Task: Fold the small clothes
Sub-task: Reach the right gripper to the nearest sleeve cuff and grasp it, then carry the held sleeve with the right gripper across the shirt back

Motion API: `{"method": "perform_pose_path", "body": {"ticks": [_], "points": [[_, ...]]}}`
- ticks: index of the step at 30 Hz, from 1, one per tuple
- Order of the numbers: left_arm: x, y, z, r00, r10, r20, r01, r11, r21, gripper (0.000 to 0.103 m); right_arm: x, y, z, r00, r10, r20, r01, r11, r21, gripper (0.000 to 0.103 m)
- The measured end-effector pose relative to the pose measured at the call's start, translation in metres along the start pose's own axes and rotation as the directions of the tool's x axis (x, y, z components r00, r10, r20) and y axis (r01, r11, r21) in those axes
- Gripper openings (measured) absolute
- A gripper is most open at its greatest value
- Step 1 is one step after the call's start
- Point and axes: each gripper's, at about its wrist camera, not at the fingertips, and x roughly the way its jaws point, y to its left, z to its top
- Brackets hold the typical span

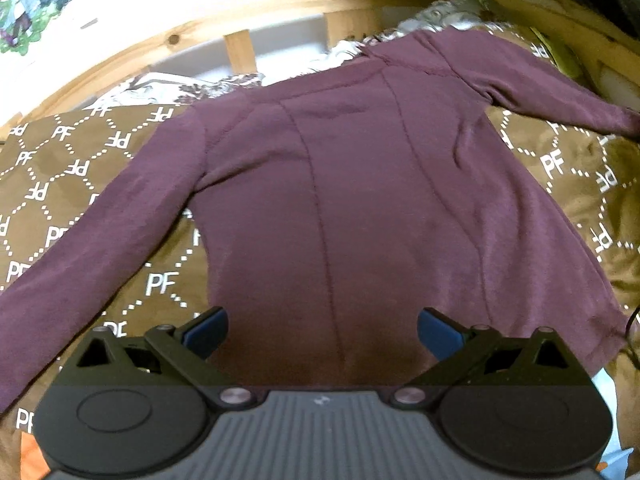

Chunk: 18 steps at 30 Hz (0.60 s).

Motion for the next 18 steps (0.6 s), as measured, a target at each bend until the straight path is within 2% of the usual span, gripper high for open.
{"method": "perform_pose_path", "body": {"ticks": [2, 4, 6, 8, 10, 12, 13, 16, 18], "points": [[-0.002, 0.008, 0.000, 1.000, -0.003, 0.011, 0.003, 1.000, -0.021, 0.103, -0.015, 0.027, 0.004, 0.993, 0.097, 0.067, -0.087, 0.987, -0.131, 0.003], [-0.003, 0.017, 0.000, 1.000, -0.006, 0.020, 0.007, 0.999, -0.050, 0.103, -0.032, 0.059, 0.004, 0.968, 0.225, 0.115, -0.189, 0.946, -0.265, 0.003], [-0.004, 0.025, -0.001, 1.000, -0.003, 0.025, 0.005, 0.997, -0.076, 0.103, -0.046, 0.087, 0.002, 0.933, 0.334, 0.134, -0.263, 0.888, -0.378, 0.002], [-0.003, 0.032, -0.002, 1.000, 0.009, 0.024, -0.007, 0.995, -0.104, 0.103, -0.066, 0.114, -0.005, 0.883, 0.451, 0.133, -0.332, 0.798, -0.502, 0.002], [-0.001, 0.040, -0.002, 1.000, 0.020, 0.021, -0.017, 0.991, -0.136, 0.103, -0.086, 0.141, -0.019, 0.814, 0.574, 0.091, -0.393, 0.658, -0.642, 0.002], [0.000, 0.050, -0.002, 0.999, 0.027, 0.017, -0.024, 0.984, -0.175, 0.103, -0.105, 0.161, -0.036, 0.750, 0.662, -0.003, -0.444, 0.500, -0.743, 0.002], [0.001, 0.055, -0.002, 0.999, 0.029, 0.014, -0.025, 0.981, -0.194, 0.103, -0.117, 0.169, -0.045, 0.717, 0.696, -0.044, -0.470, 0.435, -0.768, 0.002], [0.004, 0.073, -0.004, 0.999, 0.037, 0.002, -0.036, 0.966, -0.258, 0.103, -0.139, 0.187, -0.074, 0.637, 0.750, -0.177, -0.509, 0.237, -0.827, 0.002], [0.006, 0.083, -0.005, 0.999, 0.047, -0.009, -0.048, 0.956, -0.288, 0.103, -0.157, 0.188, -0.092, 0.593, 0.767, -0.244, -0.514, 0.127, -0.848, 0.002]]}}
